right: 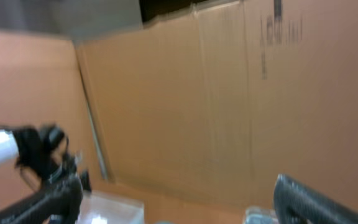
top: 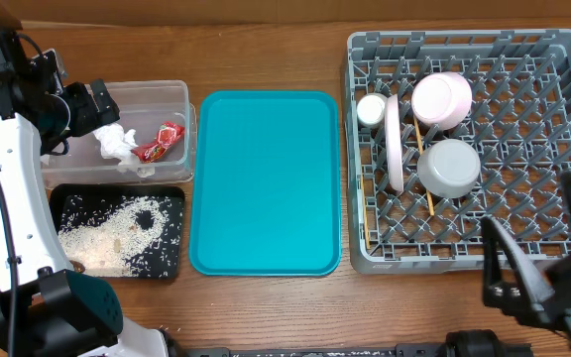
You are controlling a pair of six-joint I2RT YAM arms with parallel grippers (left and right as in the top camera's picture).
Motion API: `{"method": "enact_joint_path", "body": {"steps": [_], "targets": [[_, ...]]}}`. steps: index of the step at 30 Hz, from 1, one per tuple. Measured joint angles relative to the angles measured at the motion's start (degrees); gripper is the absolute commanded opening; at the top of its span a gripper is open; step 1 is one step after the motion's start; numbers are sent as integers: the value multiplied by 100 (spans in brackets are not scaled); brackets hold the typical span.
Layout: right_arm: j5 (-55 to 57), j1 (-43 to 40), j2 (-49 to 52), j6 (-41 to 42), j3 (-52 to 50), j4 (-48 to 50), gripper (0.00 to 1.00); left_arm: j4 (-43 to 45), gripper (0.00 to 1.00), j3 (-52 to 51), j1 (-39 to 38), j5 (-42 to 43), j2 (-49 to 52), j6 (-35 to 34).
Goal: Sort waste into correct bins and load items into the dishwasher
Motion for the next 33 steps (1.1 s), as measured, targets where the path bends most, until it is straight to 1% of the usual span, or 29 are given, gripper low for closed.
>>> {"method": "enact_joint_path", "body": {"steps": [3, 6, 10, 13, 18, 26, 30, 33], "targets": [[52, 2, -706, 4, -1351, 1228, 100, 0, 100, 0, 0, 0, 0, 0], [243, 2, -1261, 2, -2428, 2225, 100, -2, 100, 0, 0, 0, 0, 0], [636, 2, -1759, 0, -3580, 3084, 100, -2, 100, 0, 0, 2, 0, 0], [933, 2, -2074, 2, -4319, 3477, 100, -2, 100, 0, 0, 2, 0, 0], [1268, 2, -2559, 4, -5337, 3731, 100, -2, 100, 0, 0, 2, 0, 0], [1399, 2, -2586, 2, -6430, 3847, 100, -2, 100, 0, 0, 2, 0, 0], [1421, 2, -2586, 2, -6832, 3840, 100, -2, 100, 0, 0, 2, 0, 0], [1440, 2, -2588, -4, -6918, 3497, 100, 0, 100, 0, 0, 0, 0, 0]]}}
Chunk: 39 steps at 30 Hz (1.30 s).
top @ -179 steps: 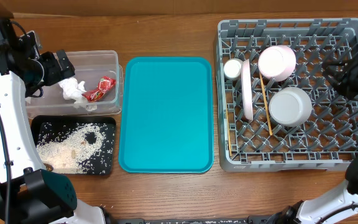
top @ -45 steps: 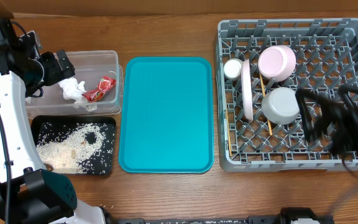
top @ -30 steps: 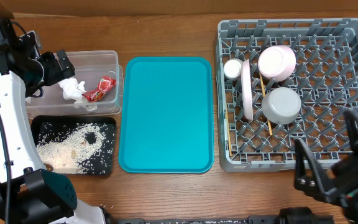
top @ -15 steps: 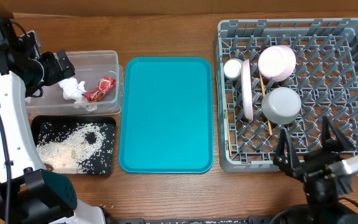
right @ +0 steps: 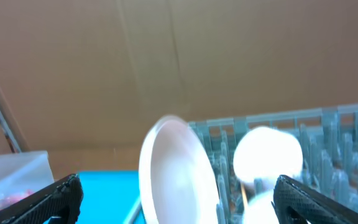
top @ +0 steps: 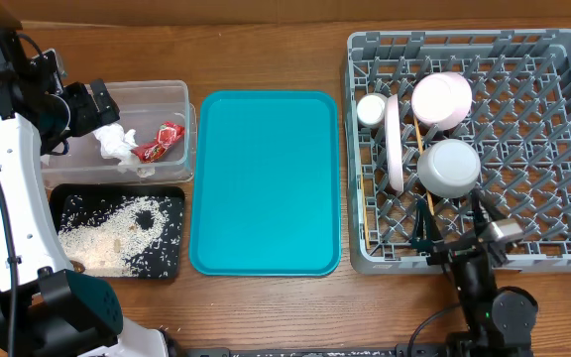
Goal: Sort waste into correct bins and load items into the dishwasher
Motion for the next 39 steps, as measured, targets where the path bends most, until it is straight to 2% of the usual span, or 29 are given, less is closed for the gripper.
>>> {"method": "enact_joint_path", "body": {"steps": [5, 15, 39], "targets": [[28, 15, -9, -240, 2, -820, 100, -2, 100, 0, 0, 2, 0, 0], [151, 256, -11, -1237, 2, -809, 100, -2, 100, 0, 0, 2, 0, 0], [195, 256, -11, -1425, 2, -804, 100, -2, 100, 0, 0, 2, 0, 0]]}}
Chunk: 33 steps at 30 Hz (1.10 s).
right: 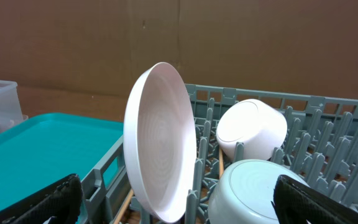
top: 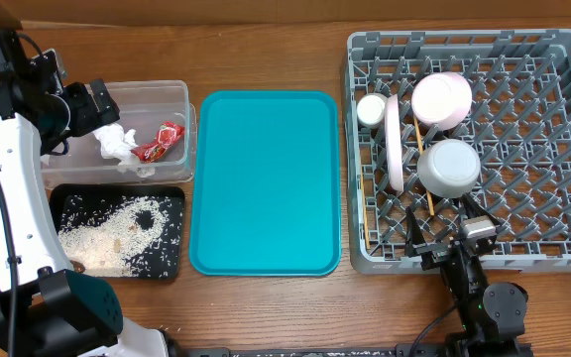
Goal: Sort waste into correct bins and load items into the dishwasher
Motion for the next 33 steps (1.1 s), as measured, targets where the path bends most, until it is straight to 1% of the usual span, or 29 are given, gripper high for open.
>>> {"method": "enact_joint_path", "body": {"steps": [20, 23, 29, 33], "targets": [[0, 0, 0, -7, 0, -2, 100, 0, 100, 0, -42, -2, -125, 0], [0, 0, 0, -9, 0, -2, 100, 0, 100, 0, -192, 0, -457, 0], [0, 0, 0, -7, 0, -2, 100, 0, 100, 9, -706, -7, -1517, 0], [0, 0, 0, -7, 0, 0, 100, -17, 100, -20, -992, -186, -2055, 0]]}}
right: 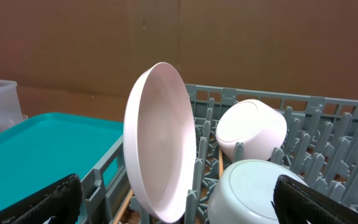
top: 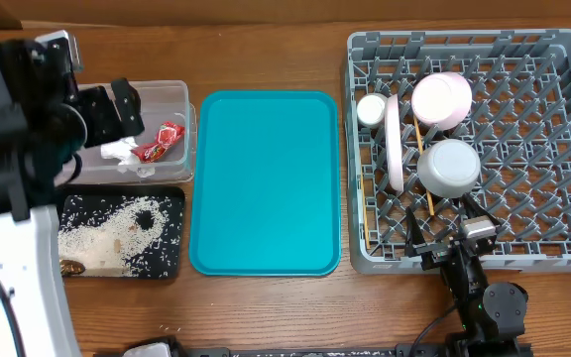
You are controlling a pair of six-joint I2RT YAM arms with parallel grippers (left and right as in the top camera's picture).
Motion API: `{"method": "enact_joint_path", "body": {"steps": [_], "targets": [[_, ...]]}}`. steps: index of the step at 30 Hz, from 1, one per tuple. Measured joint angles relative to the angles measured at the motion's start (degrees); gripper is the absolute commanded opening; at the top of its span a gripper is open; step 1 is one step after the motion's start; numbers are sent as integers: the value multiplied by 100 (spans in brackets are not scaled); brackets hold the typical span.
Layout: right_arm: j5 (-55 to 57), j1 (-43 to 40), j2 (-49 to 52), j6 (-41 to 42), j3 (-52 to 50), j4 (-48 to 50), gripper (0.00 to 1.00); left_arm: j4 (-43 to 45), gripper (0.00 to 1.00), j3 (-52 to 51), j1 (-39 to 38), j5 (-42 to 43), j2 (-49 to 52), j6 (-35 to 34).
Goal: Sort waste into correct bins and load items into the dishwasher
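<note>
The grey dish rack [top: 553, 119] holds an upright pink plate [top: 395, 144], a pink bowl [top: 441, 99], a pale grey bowl [top: 449, 167], a small white cup [top: 371, 109] and wooden chopsticks [top: 425, 188]. My right gripper [top: 444, 230] rests at the rack's near edge, open and empty. Its wrist view looks at the plate [right: 160, 143], the pink bowl [right: 252, 127] and the grey bowl [right: 253, 190]. My left gripper [top: 115, 109] hangs above the clear bin [top: 171, 94], fingers apart, nothing seen in them. The bin contains crumpled white paper [top: 119, 151] and a red wrapper [top: 164, 139].
A teal tray [top: 265, 181] lies bare between the bins and the rack. A black tray [top: 171, 258] strewn with rice sits in front of the clear bin. The left arm's white body covers the table's left edge. A cardboard wall stands behind the rack.
My left arm looks larger and closer to the overhead camera, and its gripper has shifted a little right over the clear bin. The right gripper and the dishes have not moved.
My right gripper was open off the rack's near right corner, its camera facing the cardboard wall. It then stood at the rack's near edge below the grey bowl and has stayed there. The left gripper stayed at the clear bin until its latest shift.
</note>
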Motion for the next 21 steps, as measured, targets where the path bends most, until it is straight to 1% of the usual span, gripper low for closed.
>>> {"method": "enact_joint_path", "body": {"steps": [2, 5, 8, 10, 12, 14, 18, 21], "targets": [[0, 0, 0, 0, 0, -2, 100, 15, 100, -203, -70, -70, -323, 0], [0, 0, -4, 0, 0, 0, 100, 90, 100, -817, -98, -111, -901, 0], [0, 0, -4, -2, 0, 0, 100, 363, 100, -1746, -98, -118, -1582, -2], [0, 0, -4, -4, 0, -2, 100, 796, 100, -2520, -98, -116, -2098, 0], [2, 0, -4, -2, 0, -2, 100, 1283, 100, -3252, -98, -122, -2581, -2], [2, 0, -4, -2, 0, -2, 100, 1965, 100, -4083, -98, -120, -3130, -4], [2, 0, -4, -7, 0, 2, 100, 3368, 100, -5733, -98, -120, -4266, -39], [0, 0, -4, -17, 0, -4, 100, 4599, 100, -6865, -98, -114, -5104, -256]]}}
